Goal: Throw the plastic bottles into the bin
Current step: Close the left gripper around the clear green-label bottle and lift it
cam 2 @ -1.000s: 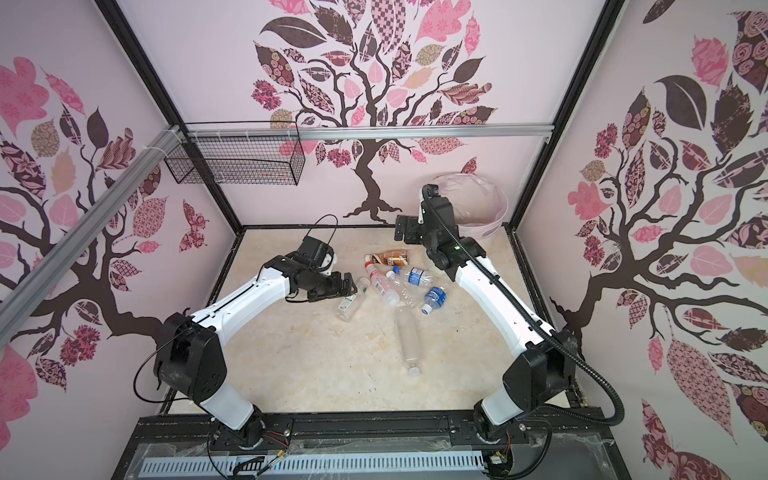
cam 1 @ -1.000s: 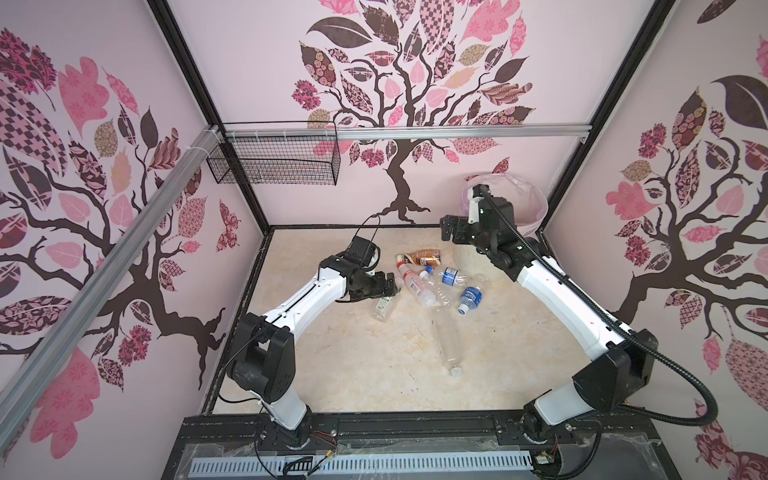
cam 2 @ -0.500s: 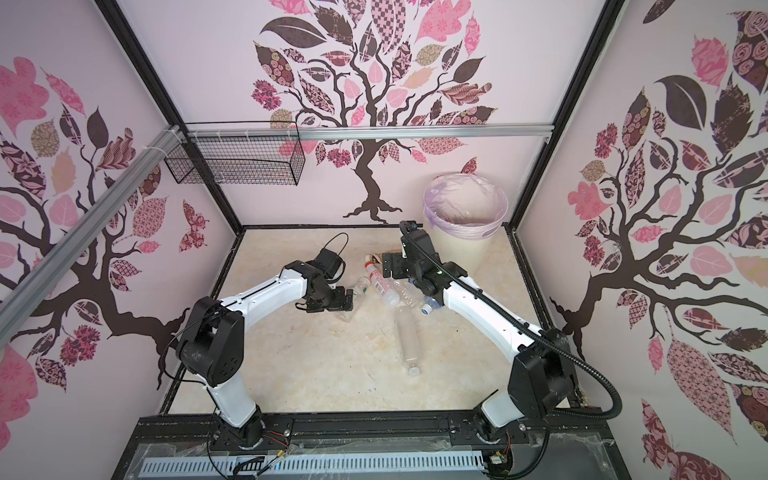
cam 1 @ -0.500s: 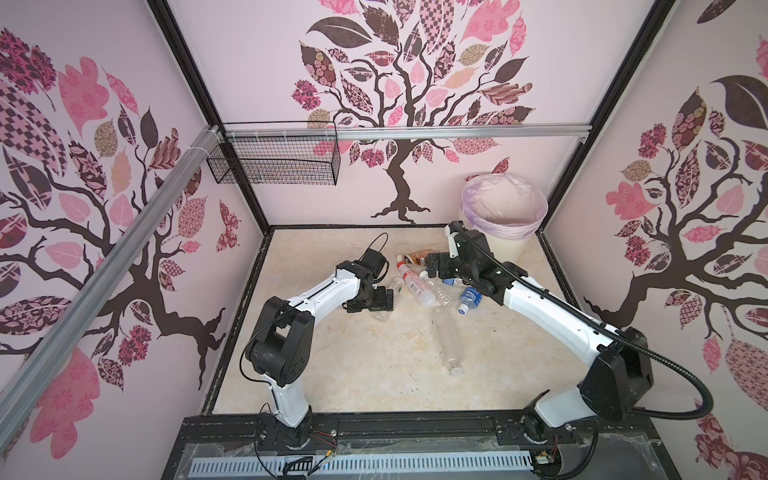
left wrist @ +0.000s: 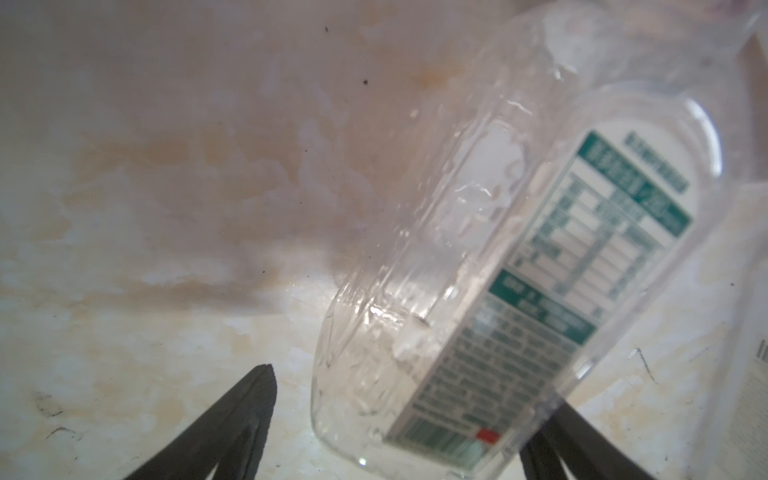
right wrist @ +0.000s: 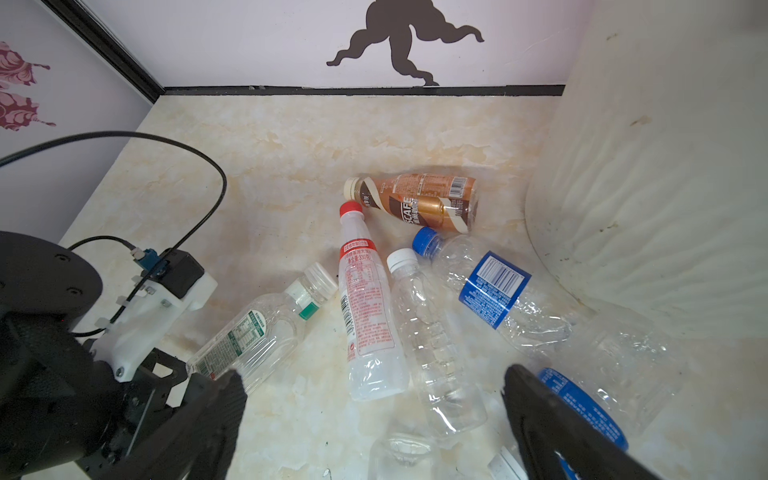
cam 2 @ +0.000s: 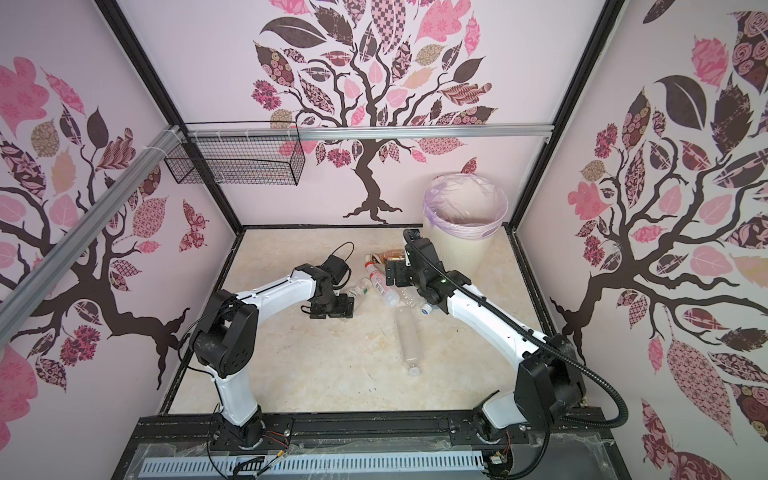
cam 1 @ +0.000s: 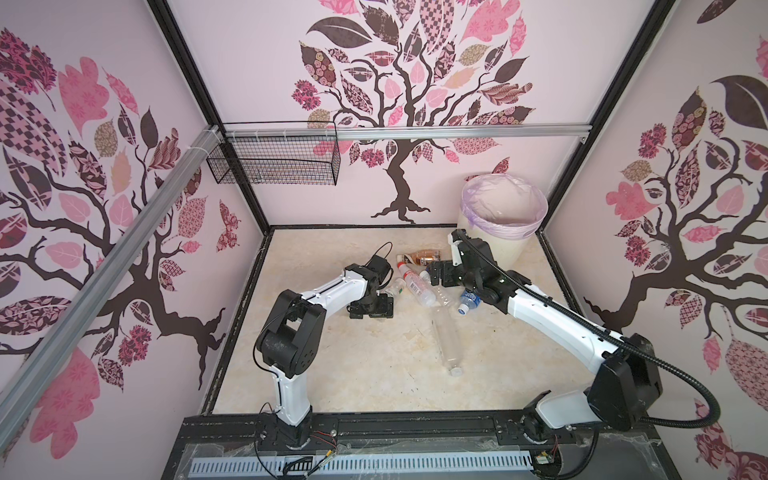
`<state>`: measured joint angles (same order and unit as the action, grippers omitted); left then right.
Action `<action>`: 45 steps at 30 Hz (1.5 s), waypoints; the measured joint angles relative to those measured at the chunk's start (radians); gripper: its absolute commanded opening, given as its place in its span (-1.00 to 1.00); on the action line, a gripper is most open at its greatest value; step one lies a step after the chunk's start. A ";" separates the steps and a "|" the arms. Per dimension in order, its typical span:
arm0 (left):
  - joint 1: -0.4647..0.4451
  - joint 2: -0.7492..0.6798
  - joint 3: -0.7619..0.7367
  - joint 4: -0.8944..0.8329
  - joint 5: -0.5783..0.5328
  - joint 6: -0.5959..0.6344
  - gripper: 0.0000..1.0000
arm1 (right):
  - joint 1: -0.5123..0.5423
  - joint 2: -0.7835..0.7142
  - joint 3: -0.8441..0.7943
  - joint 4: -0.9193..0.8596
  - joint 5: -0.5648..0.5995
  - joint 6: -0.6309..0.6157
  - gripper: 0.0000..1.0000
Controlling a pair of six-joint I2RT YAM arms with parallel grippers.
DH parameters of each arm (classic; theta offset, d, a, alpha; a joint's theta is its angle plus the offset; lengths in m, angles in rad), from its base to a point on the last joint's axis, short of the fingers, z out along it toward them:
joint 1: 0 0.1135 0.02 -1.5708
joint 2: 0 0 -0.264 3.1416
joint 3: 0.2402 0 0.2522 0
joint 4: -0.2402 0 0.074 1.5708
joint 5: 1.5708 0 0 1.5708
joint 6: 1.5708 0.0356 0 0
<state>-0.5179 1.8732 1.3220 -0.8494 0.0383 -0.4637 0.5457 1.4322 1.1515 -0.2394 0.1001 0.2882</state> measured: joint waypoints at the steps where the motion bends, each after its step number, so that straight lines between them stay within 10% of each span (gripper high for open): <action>1: 0.000 0.000 0.000 0.004 0.002 -0.001 0.78 | 0.000 -0.002 -0.001 -0.002 -0.001 0.000 0.99; 34: -0.041 0.087 0.104 0.007 -0.137 0.062 0.77 | -0.004 -0.078 -0.056 0.020 -0.037 0.011 0.99; 45: -0.082 0.087 0.104 0.002 -0.150 0.079 0.29 | -0.011 -0.093 -0.068 0.026 -0.038 0.010 0.99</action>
<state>-0.5999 1.9606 1.4258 -0.8471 -0.1116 -0.3843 0.5346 1.3396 1.0836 -0.2138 0.0624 0.2981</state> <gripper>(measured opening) 0.678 0.995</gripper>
